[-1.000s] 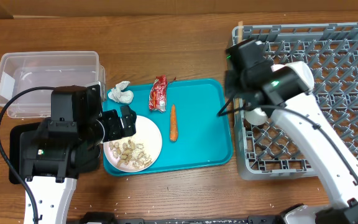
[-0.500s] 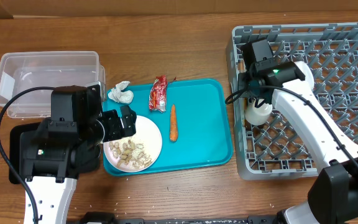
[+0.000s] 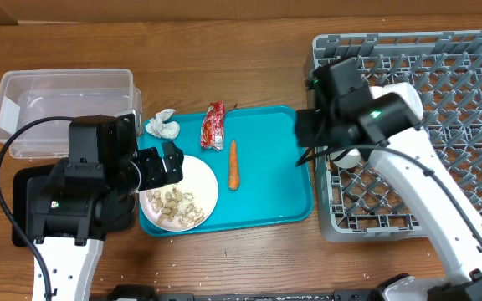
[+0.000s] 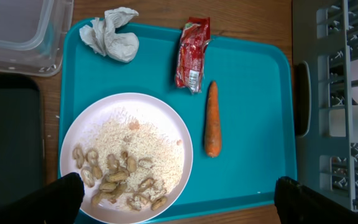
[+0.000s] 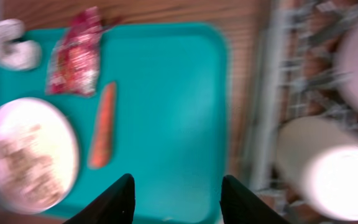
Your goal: Sort waste into correct bins and load items into the dishwasher
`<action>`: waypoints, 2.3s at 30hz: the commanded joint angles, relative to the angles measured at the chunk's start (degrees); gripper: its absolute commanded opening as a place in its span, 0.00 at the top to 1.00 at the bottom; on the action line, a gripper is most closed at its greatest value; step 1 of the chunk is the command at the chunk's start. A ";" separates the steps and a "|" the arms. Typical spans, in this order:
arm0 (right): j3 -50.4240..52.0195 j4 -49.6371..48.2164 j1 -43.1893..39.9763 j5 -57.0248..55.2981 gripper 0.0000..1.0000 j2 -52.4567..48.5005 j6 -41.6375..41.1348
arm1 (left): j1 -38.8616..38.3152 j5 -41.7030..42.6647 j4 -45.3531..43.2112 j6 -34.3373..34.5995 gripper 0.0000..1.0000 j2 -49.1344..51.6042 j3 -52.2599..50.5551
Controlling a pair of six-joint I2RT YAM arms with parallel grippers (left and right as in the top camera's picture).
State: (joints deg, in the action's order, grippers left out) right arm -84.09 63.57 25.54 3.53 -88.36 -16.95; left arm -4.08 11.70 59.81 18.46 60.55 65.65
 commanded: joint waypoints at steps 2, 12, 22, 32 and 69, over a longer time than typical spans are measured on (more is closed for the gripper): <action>0.59 0.13 6.16 4.15 0.52 -1.40 -5.86 | 0.31 -0.31 -0.07 -0.66 0.00 0.20 1.05; 0.76 1.66 4.96 -3.50 0.49 3.65 -10.54 | 0.31 -0.31 -0.07 -0.66 0.00 0.20 1.05; 0.76 6.99 -2.97 -9.90 0.36 20.98 -10.08 | 0.22 11.06 -3.28 10.56 0.00 0.39 1.05; 0.79 8.20 -3.13 -15.50 0.00 37.44 -10.10 | -14.27 -1.79 -3.39 5.51 0.00 7.28 0.94; 0.79 9.22 -3.13 -15.50 0.00 38.47 -10.10 | -28.89 -14.84 -12.98 12.00 0.79 45.09 11.26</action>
State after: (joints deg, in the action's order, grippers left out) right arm -83.46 73.10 22.57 -11.20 -50.11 -26.98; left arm -33.28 -2.61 46.00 30.02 107.70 71.55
